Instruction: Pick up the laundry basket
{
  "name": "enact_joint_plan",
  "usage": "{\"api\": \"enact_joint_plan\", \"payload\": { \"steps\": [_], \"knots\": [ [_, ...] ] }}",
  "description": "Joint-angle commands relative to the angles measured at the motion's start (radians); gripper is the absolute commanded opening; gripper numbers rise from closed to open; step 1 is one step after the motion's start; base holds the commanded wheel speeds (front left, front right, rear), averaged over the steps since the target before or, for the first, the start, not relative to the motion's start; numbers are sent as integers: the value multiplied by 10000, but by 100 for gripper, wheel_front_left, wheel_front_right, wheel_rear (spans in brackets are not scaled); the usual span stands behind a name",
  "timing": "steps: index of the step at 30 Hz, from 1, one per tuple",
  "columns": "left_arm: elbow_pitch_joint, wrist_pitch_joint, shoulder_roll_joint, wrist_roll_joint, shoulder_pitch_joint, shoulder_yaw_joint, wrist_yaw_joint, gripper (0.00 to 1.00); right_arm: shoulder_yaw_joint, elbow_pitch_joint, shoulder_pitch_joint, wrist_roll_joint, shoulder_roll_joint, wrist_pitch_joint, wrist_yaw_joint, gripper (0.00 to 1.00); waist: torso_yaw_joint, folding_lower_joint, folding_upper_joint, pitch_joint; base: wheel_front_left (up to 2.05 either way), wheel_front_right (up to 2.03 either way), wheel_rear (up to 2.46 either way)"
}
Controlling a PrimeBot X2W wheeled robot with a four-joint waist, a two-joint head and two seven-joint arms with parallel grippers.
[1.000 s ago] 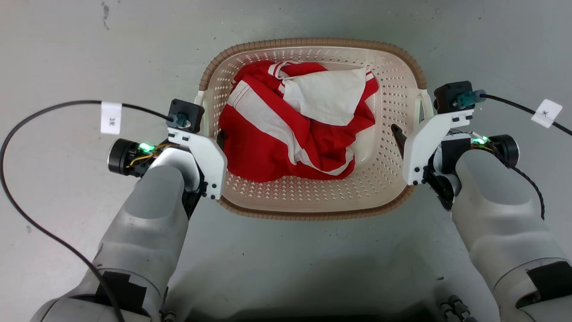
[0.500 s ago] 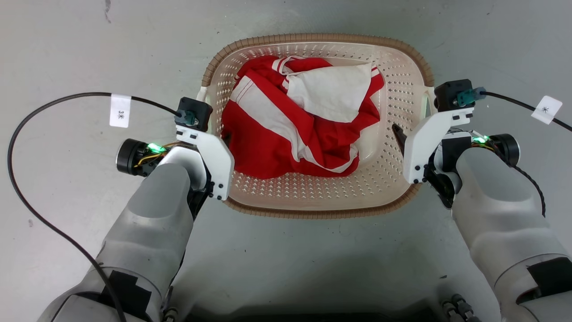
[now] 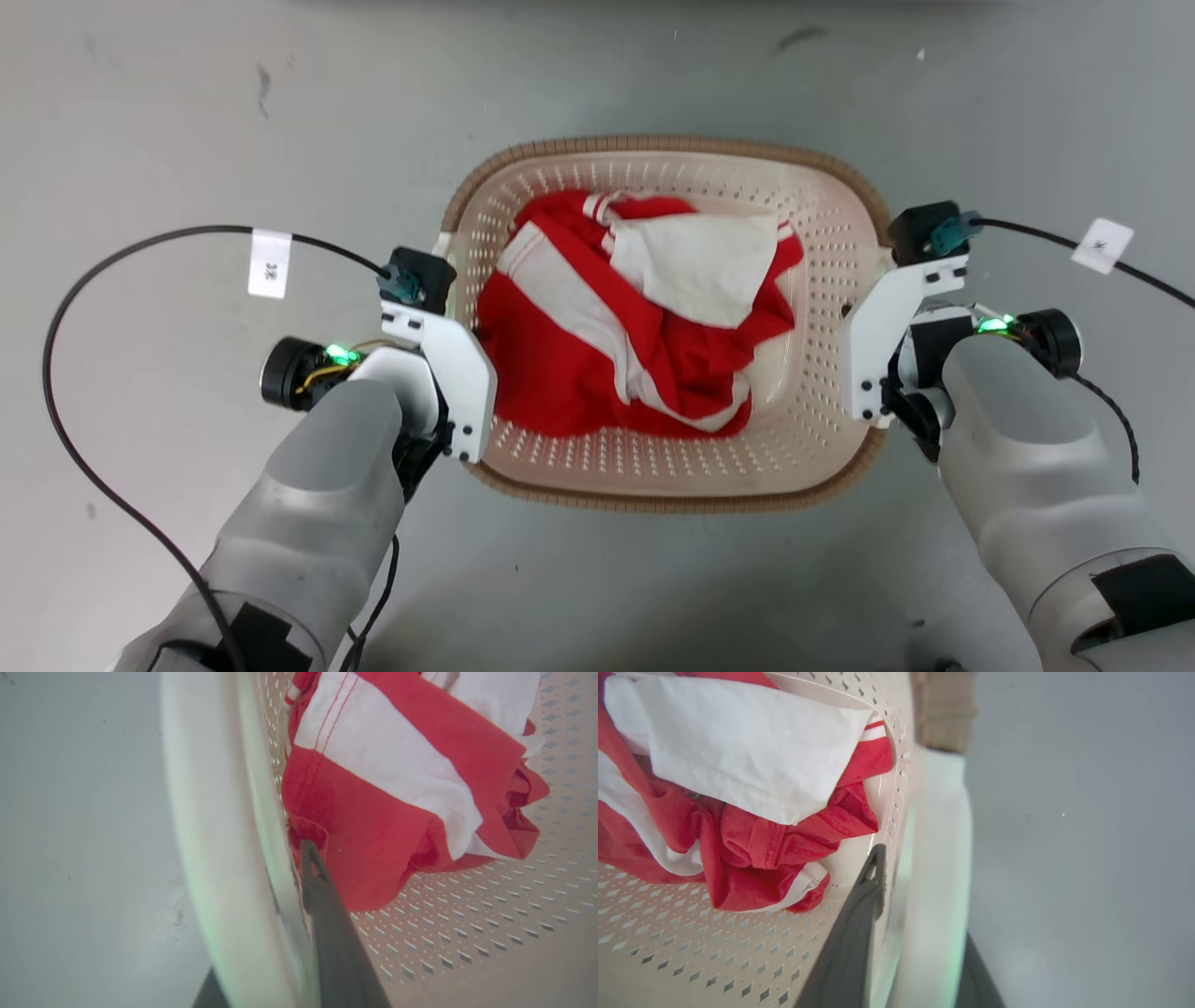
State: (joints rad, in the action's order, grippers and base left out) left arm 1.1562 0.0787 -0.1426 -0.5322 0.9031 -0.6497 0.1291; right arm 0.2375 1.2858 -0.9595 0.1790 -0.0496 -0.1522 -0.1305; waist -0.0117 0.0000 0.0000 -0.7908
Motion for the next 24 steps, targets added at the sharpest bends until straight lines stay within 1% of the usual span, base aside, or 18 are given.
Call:
{"api": "enact_joint_plan", "payload": {
  "steps": [1, 4, 12, 15, 20, 24],
  "knots": [
    [-96, 66, -118, -55, -68, -123, 5, 0, 110, 13, 73, -168, -14, -102, -4, 0, -17, 0, 0, 579, 0, 0, 0],
    [-316, 655, -346, -566, -319, -607, 5, 0, 323, 26, 197, -336, -23, -653, -4, 0, -36, 0, 0, 1352, 0, 0, 0],
    [-1178, 3107, -1147, -2192, -669, -1855, 4, 0, 853, 39, 484, -59, -76, -2439, -4, 0, -79, 0, 0, 3569, 0, 0, 0],
    [-1553, 3839, -1521, -2813, -890, -2239, 4, 0, 1246, -154, 792, 629, -82, -3243, -6, 0, -119, 0, 0, 4376, 0, 0, 0],
    [-2190, 5058, -2144, -3798, -1322, -2863, 4, 0, 2009, -468, 1081, 1449, -127, -4537, -13, 0, -244, 0, 0, 5500, 0, 0, 0],
    [-2656, 5664, -2661, -4479, -1588, -3197, 3, 0, 2471, -585, 1249, 1951, -136, -5455, -15, 0, -308, 0, 0, 6248, 0, 0, 0]
  ]
}}
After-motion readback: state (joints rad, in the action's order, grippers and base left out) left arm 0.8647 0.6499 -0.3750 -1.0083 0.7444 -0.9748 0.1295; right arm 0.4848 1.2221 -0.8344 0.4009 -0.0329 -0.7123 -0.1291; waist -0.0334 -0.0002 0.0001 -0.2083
